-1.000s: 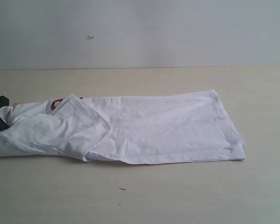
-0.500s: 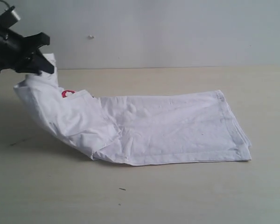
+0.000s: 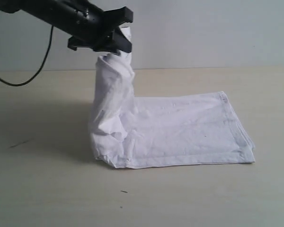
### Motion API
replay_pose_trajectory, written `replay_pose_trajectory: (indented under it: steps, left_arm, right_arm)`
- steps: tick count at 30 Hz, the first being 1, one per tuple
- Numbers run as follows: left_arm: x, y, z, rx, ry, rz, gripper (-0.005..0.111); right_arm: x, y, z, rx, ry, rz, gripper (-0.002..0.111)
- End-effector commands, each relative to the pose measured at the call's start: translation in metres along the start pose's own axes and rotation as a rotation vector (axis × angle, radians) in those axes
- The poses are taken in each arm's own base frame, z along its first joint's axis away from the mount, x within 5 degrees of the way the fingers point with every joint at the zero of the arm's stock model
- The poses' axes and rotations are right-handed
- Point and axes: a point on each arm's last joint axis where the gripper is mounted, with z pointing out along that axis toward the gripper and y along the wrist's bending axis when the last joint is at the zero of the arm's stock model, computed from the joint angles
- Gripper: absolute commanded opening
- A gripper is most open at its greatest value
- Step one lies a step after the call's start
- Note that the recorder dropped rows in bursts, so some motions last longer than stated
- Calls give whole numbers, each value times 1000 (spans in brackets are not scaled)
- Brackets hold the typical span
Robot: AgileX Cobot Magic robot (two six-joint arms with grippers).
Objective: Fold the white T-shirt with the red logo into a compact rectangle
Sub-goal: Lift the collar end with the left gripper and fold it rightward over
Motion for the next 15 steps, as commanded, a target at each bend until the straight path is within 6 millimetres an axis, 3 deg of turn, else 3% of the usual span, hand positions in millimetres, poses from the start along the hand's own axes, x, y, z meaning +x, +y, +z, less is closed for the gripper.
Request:
replay_pose_trajectory:
  steps: [1,15]
  left_arm:
    - [-5,-30,20,52,-24,31,0]
    - [0,-81,112,185,-11,110,0]
  right_arm:
    - [1,1,-16,65,-40,-11,0]
    - [4,12,-43,80,-113,-34,0]
